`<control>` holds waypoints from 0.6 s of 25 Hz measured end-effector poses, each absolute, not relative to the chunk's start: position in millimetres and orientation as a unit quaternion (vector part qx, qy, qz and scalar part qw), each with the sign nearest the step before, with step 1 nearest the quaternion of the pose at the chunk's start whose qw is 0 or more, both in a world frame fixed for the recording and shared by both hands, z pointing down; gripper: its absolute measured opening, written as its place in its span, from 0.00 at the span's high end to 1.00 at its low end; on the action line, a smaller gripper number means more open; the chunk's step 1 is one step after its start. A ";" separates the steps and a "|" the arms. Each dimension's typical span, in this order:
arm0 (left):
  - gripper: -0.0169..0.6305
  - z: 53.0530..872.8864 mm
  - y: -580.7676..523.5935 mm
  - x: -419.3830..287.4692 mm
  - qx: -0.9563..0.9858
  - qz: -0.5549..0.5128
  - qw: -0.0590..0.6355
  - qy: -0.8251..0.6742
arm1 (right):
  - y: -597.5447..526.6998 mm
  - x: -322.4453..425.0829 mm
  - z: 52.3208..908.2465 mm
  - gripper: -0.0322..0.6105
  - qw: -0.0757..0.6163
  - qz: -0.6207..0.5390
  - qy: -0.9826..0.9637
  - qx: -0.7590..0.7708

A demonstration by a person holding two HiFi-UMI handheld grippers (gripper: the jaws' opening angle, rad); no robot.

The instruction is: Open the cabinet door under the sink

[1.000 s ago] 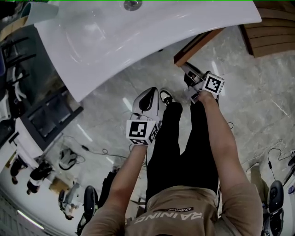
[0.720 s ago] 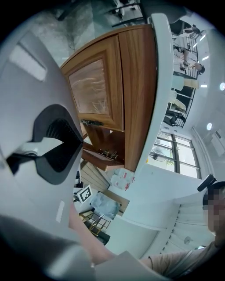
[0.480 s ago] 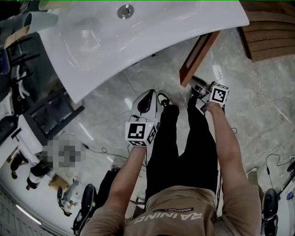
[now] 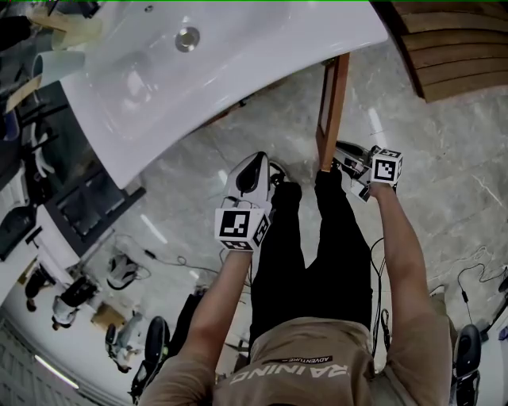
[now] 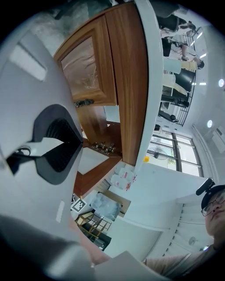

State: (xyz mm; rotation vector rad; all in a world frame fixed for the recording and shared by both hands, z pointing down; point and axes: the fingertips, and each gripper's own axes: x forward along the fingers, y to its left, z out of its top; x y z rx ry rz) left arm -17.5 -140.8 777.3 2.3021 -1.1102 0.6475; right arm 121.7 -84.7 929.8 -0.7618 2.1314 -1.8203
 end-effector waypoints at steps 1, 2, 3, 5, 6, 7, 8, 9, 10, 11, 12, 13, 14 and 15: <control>0.95 776.3 -140.2 -11.4 0.846 0.238 0.249 -0.407 | -84.3 125.2 930.1 0.82 0.110 -0.621 0.733 -0.255; 0.95 774.8 -139.0 -5.3 0.846 0.239 0.249 -0.406 | -83.0 128.9 930.5 0.82 0.105 -0.621 0.735 -0.252; 0.95 773.2 -137.5 0.2 0.847 0.239 0.249 -0.404 | -81.0 133.3 931.6 0.82 0.105 -0.622 0.734 -0.250; 0.95 770.1 -135.4 9.3 0.849 0.239 0.247 -0.400 | -76.6 145.4 933.9 0.82 0.111 -0.626 0.729 -0.256; 0.95 768.8 -135.2 13.0 0.850 0.239 0.246 -0.399 | -75.0 153.3 934.8 0.82 0.113 -0.626 0.726 -0.261; 0.95 767.7 -135.1 16.3 0.851 0.240 0.245 -0.398 | -73.7 162.0 935.7 0.82 0.111 -0.624 0.726 -0.267; 0.95 767.1 -135.1 19.1 0.851 0.240 0.244 -0.398 | -72.8 170.2 936.8 0.82 0.106 -0.622 0.727 -0.271; 0.95 766.9 -135.0 21.5 0.852 0.241 0.243 -0.397 | -72.4 177.2 938.4 0.82 0.097 -0.619 0.730 -0.273; 0.95 767.1 -134.8 23.7 0.852 0.242 0.242 -0.397 | -72.6 182.8 940.5 0.82 0.086 -0.617 0.733 -0.273; 0.95 767.7 -134.2 25.9 0.851 0.243 0.243 -0.397 | -73.1 187.5 942.6 0.82 0.074 -0.616 0.735 -0.273; 0.95 768.4 -133.2 28.4 0.851 0.244 0.243 -0.396 | -73.4 192.0 944.2 0.82 0.064 -0.616 0.736 -0.273; 0.95 768.9 -131.8 31.4 0.851 0.245 0.244 -0.394 | -73.7 197.0 945.0 0.82 0.059 -0.617 0.735 -0.274; 0.95 769.0 -130.0 35.0 0.852 0.247 0.245 -0.391 | -74.2 202.9 945.3 0.82 0.061 -0.619 0.732 -0.278; 0.95 768.8 -128.2 39.1 0.854 0.248 0.244 -0.387 | -74.7 210.2 945.8 0.82 0.065 -0.619 0.729 -0.285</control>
